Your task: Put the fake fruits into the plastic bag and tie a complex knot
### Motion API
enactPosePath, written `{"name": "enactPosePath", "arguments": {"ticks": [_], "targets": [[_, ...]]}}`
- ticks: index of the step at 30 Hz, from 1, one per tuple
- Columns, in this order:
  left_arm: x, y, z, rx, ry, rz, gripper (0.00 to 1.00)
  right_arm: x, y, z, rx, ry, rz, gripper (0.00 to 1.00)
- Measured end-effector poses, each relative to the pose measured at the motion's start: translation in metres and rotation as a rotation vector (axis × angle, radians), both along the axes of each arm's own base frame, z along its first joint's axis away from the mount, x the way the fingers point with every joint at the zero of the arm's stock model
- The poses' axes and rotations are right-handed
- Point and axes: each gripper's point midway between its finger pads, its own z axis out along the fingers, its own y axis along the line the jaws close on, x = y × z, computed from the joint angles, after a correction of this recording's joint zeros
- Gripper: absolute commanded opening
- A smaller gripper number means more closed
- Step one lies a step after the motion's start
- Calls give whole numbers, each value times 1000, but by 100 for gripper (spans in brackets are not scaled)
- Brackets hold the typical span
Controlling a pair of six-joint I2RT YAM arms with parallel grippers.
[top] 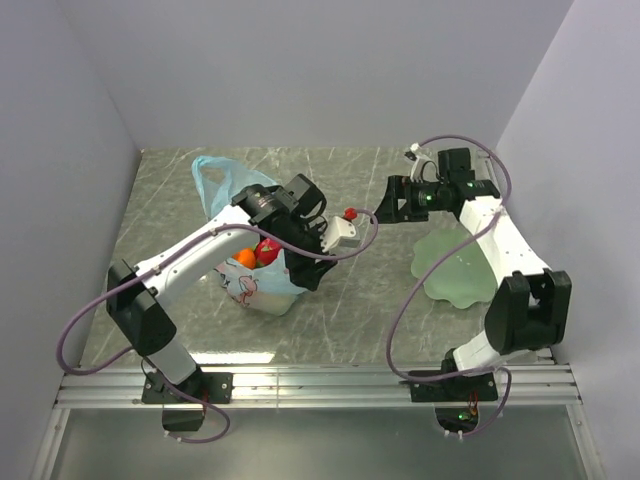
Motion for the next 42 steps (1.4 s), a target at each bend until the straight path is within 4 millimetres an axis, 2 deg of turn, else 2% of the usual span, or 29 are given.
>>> {"name": "enactPosePath", "arguments": {"ticks": [2,3,5,6,8,11,14,17,19,22,25,28,31,38,42], "targets": [[2,0,-7,18,2,8,52,-2,-4,5,-6,-43,-7,100],[3,1,-10,28,4,16,39,-3,-4,9,-7,-69,-10,100],[7,1,-14,43,1,28,26,-5,-7,16,-5,-124,-14,100],[9,0,-16,48,0,35,12,-7,-7,20,-2,-157,-17,100],[13,-2,-14,49,-3,49,0,-9,-9,27,6,-231,-21,100],[25,-13,6,-12,-31,65,0,-9,-15,34,24,-347,-46,100],[44,-25,47,-147,-67,111,0,-9,-16,41,50,-420,-58,100],[65,-28,90,-313,-106,180,0,-4,-6,63,102,-496,-49,100],[77,-24,118,-416,-135,219,0,-4,7,84,150,-568,-36,100],[85,-23,149,-528,-184,232,0,-14,35,111,220,-663,29,100],[88,-27,168,-606,-201,231,0,-27,64,133,291,-759,105,100],[94,-29,177,-651,-203,235,0,-35,87,143,342,-812,157,100],[101,-28,180,-671,-207,241,0,-33,107,143,380,-829,188,100],[105,-28,180,-706,-210,213,0,-14,140,112,391,-786,236,100],[108,-27,184,-724,-213,201,0,-12,153,99,400,-779,274,100]]}}
